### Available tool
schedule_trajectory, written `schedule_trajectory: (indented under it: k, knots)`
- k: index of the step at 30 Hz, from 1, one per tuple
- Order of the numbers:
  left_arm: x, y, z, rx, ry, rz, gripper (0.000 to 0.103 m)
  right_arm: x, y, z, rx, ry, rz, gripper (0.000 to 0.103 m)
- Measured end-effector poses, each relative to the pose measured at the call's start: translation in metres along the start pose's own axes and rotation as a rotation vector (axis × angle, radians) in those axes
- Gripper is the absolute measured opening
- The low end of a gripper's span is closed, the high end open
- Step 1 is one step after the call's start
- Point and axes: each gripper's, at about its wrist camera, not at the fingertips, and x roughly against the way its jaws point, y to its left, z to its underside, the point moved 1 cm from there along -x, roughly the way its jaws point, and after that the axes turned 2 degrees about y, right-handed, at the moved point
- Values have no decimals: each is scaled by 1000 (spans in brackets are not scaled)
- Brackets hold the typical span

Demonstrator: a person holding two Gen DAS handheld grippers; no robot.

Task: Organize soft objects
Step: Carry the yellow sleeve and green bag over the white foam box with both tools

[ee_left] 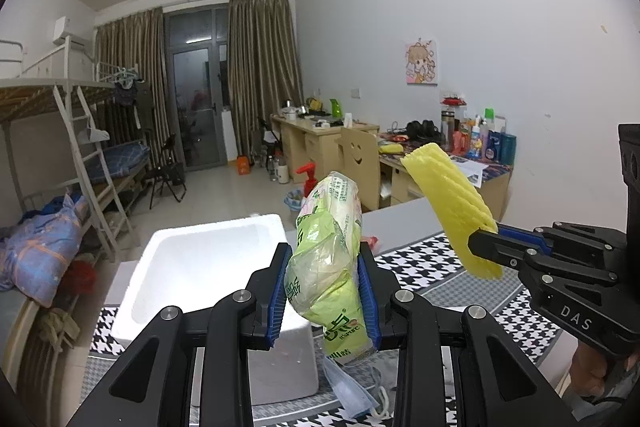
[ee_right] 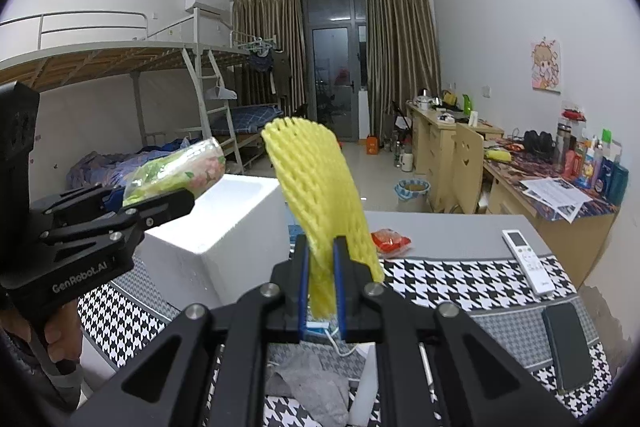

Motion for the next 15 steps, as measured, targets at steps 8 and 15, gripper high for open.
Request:
schedule_trajectory:
  k: [8, 15]
  knots:
    - [-2, 10, -1, 15, -6, -25, 34, -7, 4, -8, 4, -5, -23, 14]
    - [-4, 19, -4, 25, -14, -53, 34, -15, 13, -13, 10, -2, -41, 14]
